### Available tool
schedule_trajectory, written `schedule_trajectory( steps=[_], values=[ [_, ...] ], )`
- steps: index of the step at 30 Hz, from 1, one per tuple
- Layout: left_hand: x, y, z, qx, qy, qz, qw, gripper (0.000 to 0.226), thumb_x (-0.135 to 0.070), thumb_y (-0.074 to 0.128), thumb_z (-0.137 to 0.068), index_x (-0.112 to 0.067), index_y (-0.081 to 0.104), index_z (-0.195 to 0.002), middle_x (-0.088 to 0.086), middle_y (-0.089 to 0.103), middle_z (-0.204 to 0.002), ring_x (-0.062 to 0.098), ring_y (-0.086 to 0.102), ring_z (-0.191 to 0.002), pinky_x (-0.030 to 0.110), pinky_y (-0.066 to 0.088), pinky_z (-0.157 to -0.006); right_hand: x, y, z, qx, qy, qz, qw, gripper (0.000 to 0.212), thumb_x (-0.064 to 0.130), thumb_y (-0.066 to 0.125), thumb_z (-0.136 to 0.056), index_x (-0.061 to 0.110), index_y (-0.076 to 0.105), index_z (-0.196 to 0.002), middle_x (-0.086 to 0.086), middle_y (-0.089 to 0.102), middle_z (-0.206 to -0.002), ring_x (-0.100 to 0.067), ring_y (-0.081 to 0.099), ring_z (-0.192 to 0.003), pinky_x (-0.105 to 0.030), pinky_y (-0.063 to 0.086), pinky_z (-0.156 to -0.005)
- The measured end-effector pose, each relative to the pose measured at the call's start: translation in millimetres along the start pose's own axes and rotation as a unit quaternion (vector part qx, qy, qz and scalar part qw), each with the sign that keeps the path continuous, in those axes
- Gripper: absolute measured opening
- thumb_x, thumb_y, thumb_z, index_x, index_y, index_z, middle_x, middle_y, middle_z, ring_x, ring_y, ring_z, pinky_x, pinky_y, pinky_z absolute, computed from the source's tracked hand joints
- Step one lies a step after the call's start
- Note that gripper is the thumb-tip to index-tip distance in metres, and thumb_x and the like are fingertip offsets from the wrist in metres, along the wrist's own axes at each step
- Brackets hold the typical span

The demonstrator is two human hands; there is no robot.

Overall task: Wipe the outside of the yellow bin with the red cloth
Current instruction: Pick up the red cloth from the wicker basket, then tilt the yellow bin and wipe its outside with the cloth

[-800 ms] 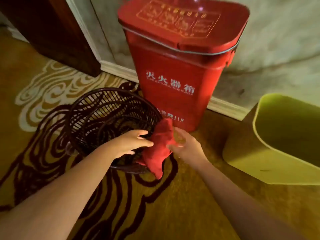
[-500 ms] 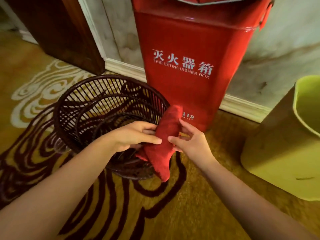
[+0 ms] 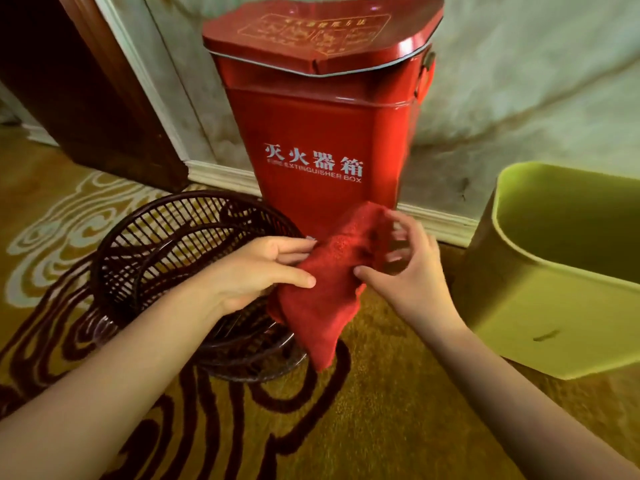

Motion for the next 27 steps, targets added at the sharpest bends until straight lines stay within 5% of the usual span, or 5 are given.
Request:
schedule_trajectory(
  steps=[5, 10, 14, 22, 27],
  values=[
    [-18, 67, -23, 0.115, 0.047, -0.106, 0.987, 0.057, 0.012, 0.069, -0.062, -0.035, 0.067, -0.096, -0.008, 0.072, -0.1, -0.004, 0.062, -0.099, 0.012, 0.048, -0.079, 16, -52, 5, 0.188, -0.138, 0.288, 0.929, 0.101, 0.041, 0.081, -0.061, 0.051, 0.018, -0.138, 0.011, 0.018, -0.157, -0.005, 0.005, -0.145, -0.05, -0.007, -0.115],
    [-15, 142, -36, 0.278, 0.048, -0.17, 0.944, 0.056, 0.005, 0.072, -0.063, -0.043, 0.069, -0.093, -0.017, 0.074, -0.094, 0.002, 0.064, -0.101, 0.011, 0.048, -0.076, -21, -84, 39, 0.416, 0.063, 0.134, 0.897, 0.08, 0.02, 0.078, -0.074, 0.03, 0.037, -0.142, 0.014, 0.058, -0.13, 0.005, 0.059, -0.108, -0.016, 0.045, -0.098],
    [-24, 189, -46, 0.341, 0.07, -0.217, 0.912, 0.05, 0.001, 0.068, -0.071, -0.036, 0.062, -0.104, -0.006, 0.068, -0.112, 0.006, 0.062, -0.107, 0.016, 0.049, -0.083, -75, -127, 83, 0.325, 0.211, -0.021, 0.922, 0.055, 0.003, 0.067, -0.082, 0.033, 0.053, -0.126, 0.003, 0.072, -0.104, -0.006, 0.067, -0.091, -0.02, 0.054, -0.083],
    [-113, 250, -101, 0.084, 0.336, -0.501, 0.793, 0.057, -0.021, 0.062, -0.077, -0.028, 0.045, -0.131, -0.005, 0.055, -0.134, 0.012, 0.048, -0.124, 0.027, 0.035, -0.102, -136, -211, 128, 0.075, 0.301, -0.174, 0.935, 0.041, -0.005, 0.064, -0.078, 0.016, 0.067, -0.113, -0.018, 0.073, -0.104, -0.027, 0.071, -0.088, -0.033, 0.06, -0.075],
    [-113, 264, -117, 0.082, 0.32, -0.573, 0.75, 0.019, -0.023, 0.055, -0.081, -0.024, 0.069, -0.094, -0.007, 0.067, -0.083, 0.012, 0.056, -0.079, 0.025, 0.035, -0.06, -136, -228, 133, -0.056, 0.274, -0.239, 0.93, 0.039, -0.01, 0.059, -0.079, 0.016, 0.07, -0.107, -0.01, 0.077, -0.091, -0.021, 0.073, -0.08, -0.028, 0.06, -0.068]
  ],
)
Point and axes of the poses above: each hand's wrist, its own z-axis away from the middle knuckle, its own y-axis out of the palm, x = y × z, the point moved 6 cm from there along -z, towards the middle knuckle
